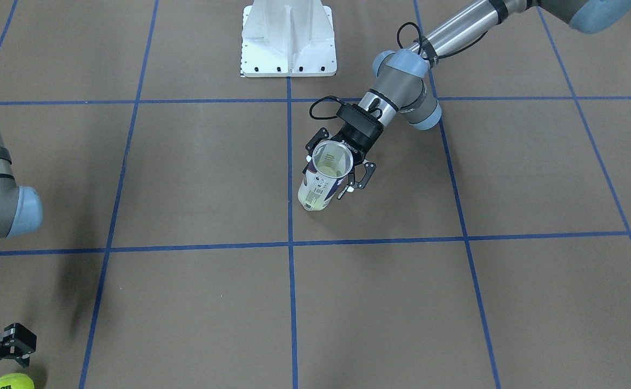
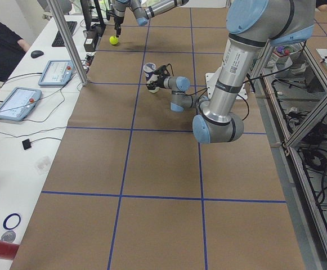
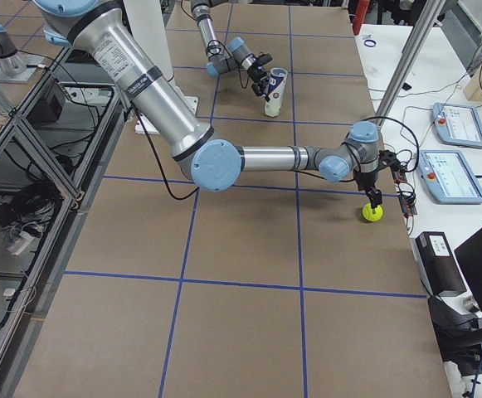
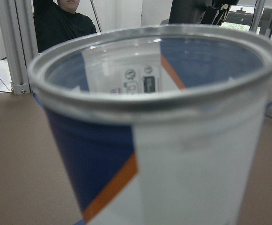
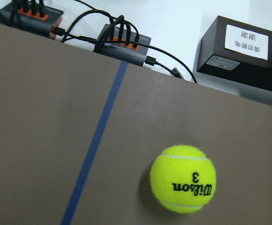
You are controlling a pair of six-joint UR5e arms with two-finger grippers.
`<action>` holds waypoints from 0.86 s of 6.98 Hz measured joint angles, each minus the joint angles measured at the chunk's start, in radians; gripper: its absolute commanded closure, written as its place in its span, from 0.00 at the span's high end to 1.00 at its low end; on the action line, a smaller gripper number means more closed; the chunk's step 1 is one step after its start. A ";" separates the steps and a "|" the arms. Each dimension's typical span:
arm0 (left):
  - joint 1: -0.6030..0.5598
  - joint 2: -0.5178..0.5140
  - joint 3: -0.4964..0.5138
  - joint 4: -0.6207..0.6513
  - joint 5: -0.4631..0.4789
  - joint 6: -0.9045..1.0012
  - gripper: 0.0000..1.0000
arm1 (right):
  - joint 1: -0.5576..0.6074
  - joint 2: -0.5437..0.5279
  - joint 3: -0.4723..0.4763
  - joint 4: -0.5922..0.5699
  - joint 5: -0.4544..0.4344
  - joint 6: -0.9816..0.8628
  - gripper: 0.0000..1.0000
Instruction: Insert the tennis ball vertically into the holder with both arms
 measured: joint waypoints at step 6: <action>-0.002 0.008 -0.006 -0.001 -0.001 0.000 0.99 | -0.044 0.076 -0.135 0.094 -0.113 -0.010 0.99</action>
